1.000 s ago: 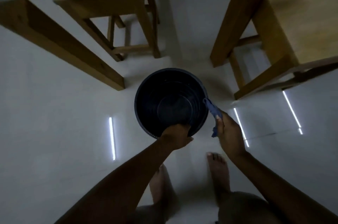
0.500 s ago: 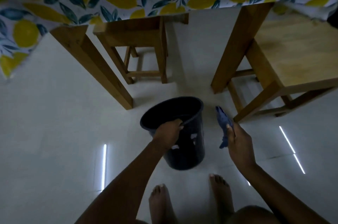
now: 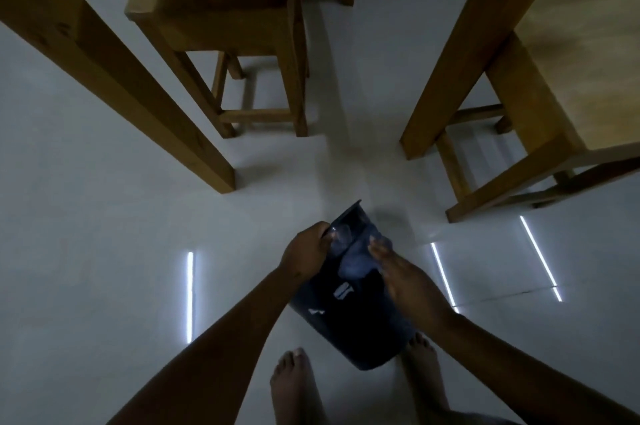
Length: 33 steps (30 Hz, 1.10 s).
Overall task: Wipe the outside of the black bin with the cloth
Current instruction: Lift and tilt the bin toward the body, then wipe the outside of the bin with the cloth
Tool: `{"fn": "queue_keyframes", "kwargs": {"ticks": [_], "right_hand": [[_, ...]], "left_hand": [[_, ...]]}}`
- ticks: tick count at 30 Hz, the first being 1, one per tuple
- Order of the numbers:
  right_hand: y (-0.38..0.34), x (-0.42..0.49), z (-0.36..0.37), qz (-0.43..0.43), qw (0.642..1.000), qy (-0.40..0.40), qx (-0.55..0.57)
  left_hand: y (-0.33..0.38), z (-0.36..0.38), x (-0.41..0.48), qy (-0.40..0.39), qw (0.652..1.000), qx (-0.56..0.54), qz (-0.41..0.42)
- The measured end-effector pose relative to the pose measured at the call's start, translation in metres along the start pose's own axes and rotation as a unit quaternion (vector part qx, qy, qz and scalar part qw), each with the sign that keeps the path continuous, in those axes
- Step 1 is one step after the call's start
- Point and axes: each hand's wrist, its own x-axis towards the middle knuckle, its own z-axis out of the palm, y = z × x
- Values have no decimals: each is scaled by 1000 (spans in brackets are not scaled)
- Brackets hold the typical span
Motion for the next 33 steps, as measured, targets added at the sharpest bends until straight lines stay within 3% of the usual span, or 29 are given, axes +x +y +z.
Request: {"fn": "queue_keyframes", "kwargs": {"ticks": [3,7,14,17,20,24,26,31,33], "right_hand": [[10,0,21,-27,996,-86,-23],[-3,20,33,-17,997,11,-77],[24,28,50,62,998,23,5],[21,-6,66,5,999,7,-36],[15,18,71,-61,996,30,-66],[19,61,48,73,990,80,85],[25,33,52,91,991,68,64],[20,22,70,-31,997,48,-57],[21,54,57,6,999,51,9]], "left_hand": [[-4,7,4,17,999,42,28],[-10,12,16,47,995,70,46],[-24,12,10,53,995,67,50],[-34,10,5,53,996,63,39],[-36,10,5,61,995,63,42],[-29,13,13,52,996,62,40],[-29,13,12,48,996,64,42],[-30,12,17,46,996,62,40],[-24,14,24,55,995,64,47]]}}
